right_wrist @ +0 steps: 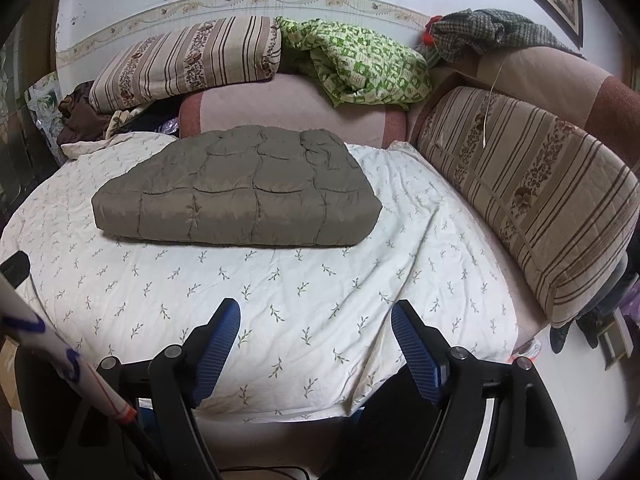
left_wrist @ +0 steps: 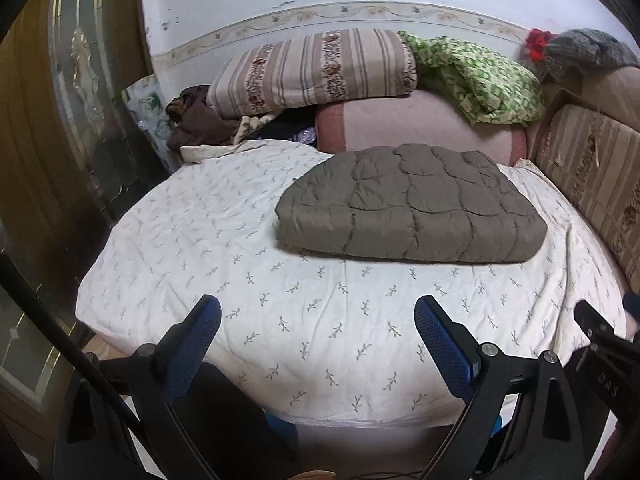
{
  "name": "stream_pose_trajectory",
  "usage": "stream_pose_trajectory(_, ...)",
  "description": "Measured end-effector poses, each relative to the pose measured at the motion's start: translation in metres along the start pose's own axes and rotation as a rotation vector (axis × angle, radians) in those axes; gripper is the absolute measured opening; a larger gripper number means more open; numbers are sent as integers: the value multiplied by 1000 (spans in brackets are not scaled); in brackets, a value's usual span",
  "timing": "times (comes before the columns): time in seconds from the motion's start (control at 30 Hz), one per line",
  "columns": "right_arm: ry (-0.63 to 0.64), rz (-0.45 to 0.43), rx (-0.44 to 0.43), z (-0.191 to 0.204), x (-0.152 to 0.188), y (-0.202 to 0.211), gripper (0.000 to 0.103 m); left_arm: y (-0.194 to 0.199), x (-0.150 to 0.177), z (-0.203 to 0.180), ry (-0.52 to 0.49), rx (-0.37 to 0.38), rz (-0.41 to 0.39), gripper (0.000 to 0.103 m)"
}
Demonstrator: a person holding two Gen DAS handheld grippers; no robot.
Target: Fold large clothes
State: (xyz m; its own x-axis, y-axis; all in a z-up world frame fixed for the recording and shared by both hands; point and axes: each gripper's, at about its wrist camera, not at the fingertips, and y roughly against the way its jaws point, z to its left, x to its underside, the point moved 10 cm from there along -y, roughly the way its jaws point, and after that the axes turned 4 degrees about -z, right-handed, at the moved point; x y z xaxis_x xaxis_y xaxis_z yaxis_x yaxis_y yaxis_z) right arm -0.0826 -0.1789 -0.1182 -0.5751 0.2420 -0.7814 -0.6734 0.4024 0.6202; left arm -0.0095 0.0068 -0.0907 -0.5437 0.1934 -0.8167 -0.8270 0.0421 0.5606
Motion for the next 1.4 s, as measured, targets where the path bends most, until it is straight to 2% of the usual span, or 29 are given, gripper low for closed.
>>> stream_pose_trajectory(0.2,4,-19,4,0,-3,6,83,-10,10,-7,10,40,61,97)
stream_pose_trajectory(0.47,4,-11,7,-2,-2,2,85,-18,14,-13,12,52,100,97)
stream_pose_trajectory(1.1,11,78,-10,-3,10,-35,85,-46,28,-24,5,72,198,97)
stream_pose_trajectory(1.4,21,90,-17,3,7,-46,85,-61,30,-25,7,72,223,97)
